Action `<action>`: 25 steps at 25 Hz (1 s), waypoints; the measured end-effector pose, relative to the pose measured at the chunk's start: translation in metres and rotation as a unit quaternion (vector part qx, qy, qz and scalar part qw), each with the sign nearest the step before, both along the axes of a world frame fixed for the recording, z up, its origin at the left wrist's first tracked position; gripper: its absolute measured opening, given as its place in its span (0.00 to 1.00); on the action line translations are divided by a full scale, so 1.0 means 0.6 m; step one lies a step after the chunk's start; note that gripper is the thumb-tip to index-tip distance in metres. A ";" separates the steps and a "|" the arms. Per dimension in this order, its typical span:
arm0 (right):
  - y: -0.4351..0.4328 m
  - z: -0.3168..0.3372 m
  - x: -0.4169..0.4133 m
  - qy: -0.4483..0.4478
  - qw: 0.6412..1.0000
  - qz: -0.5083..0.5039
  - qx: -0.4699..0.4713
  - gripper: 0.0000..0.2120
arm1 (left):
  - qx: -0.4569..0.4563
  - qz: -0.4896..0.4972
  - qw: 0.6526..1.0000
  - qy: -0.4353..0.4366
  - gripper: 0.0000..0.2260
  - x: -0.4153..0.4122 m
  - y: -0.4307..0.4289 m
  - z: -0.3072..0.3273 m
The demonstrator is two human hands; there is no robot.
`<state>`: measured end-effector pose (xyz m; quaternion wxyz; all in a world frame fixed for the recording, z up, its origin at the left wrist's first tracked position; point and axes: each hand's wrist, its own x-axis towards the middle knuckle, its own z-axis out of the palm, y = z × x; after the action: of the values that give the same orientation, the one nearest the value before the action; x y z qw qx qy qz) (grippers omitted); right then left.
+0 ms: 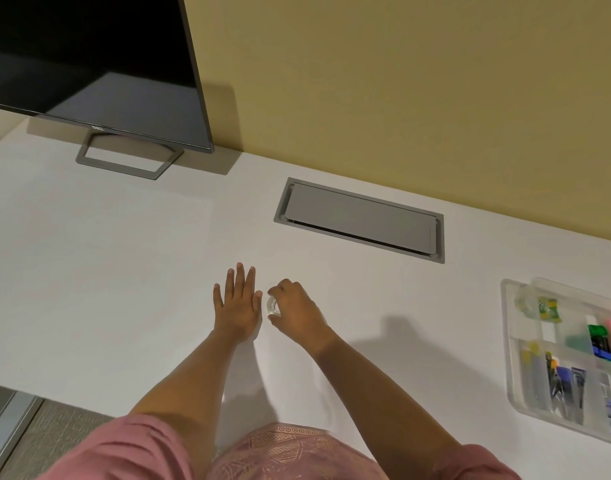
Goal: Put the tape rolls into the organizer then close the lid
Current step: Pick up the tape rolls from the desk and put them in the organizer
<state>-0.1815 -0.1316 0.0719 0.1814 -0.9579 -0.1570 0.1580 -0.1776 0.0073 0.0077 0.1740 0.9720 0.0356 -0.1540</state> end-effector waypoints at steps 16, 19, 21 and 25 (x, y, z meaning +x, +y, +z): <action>-0.172 0.049 0.000 -0.053 0.980 -0.185 0.059 0.23 | 0.036 -0.027 0.999 0.025 0.25 -0.036 -0.073 0.018; -0.236 0.059 -0.010 -0.068 0.968 -0.230 0.072 0.23 | 0.039 -0.046 0.998 0.012 0.25 -0.052 -0.106 0.018; -0.293 0.067 -0.021 -0.083 0.955 -0.270 0.088 0.22 | 0.041 -0.068 0.997 0.010 0.25 -0.060 -0.144 0.021; -0.424 0.084 -0.045 -0.120 0.923 -0.348 0.114 0.22 | 0.040 -0.105 0.994 0.010 0.25 -0.077 -0.237 0.028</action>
<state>-0.2088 -0.3863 0.1221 0.3123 -0.9370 0.1484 -0.0501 -0.2236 -0.1352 0.0248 0.1175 0.9749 -0.0592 -0.1795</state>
